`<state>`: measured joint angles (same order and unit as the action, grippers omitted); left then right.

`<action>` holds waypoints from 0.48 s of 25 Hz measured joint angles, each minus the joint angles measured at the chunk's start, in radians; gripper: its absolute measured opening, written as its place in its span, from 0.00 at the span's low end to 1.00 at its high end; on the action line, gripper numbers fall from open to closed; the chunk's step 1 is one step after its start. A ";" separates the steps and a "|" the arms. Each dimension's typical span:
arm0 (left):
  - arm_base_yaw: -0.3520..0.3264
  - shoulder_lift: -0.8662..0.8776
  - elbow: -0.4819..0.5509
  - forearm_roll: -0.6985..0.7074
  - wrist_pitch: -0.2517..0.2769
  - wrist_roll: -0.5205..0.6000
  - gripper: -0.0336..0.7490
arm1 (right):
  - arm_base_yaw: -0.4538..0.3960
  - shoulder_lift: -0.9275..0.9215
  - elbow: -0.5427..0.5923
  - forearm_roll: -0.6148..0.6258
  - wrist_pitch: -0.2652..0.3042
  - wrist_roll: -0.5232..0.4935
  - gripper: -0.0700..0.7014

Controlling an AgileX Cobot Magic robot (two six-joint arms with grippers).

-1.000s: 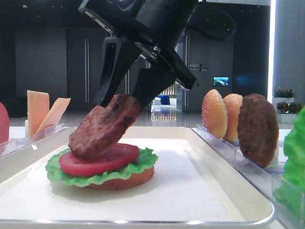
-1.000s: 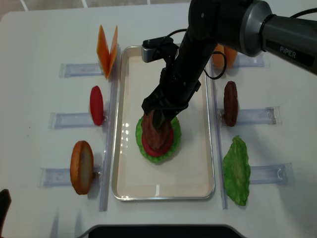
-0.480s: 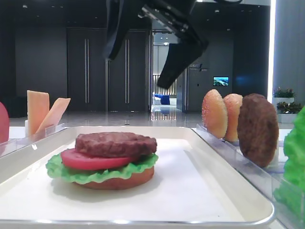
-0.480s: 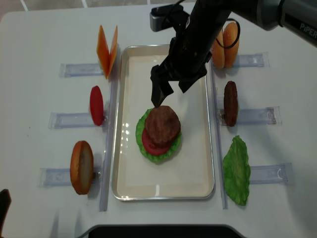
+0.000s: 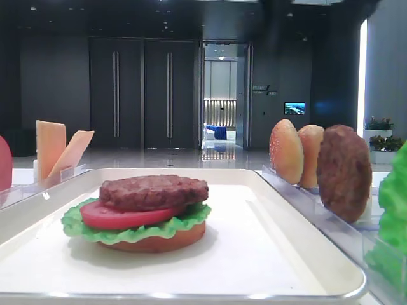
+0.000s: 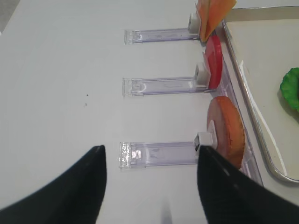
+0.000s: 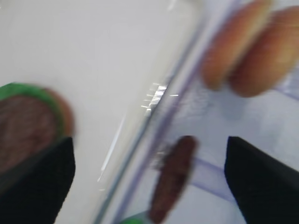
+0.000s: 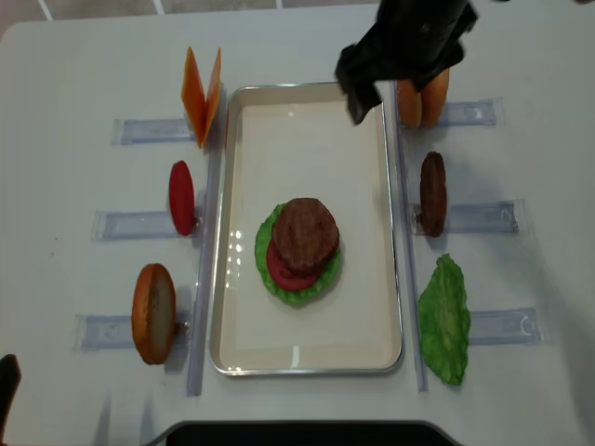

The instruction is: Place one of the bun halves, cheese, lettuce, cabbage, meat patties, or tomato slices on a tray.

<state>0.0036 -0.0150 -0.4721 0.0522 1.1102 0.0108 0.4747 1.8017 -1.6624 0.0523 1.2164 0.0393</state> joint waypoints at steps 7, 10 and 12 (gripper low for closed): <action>0.000 0.000 0.000 0.000 0.000 0.000 0.64 | -0.395 -0.056 0.000 -0.052 0.000 -0.006 0.84; 0.000 0.000 0.000 0.000 0.000 0.000 0.64 | -0.503 -0.068 0.000 -0.052 0.001 -0.013 0.84; 0.000 0.000 0.000 0.000 0.000 0.000 0.64 | -0.553 -0.083 0.000 -0.052 0.002 -0.013 0.84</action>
<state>0.0036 -0.0150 -0.4721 0.0522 1.1102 0.0108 -0.0785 1.7189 -1.6624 0.0000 1.2180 0.0260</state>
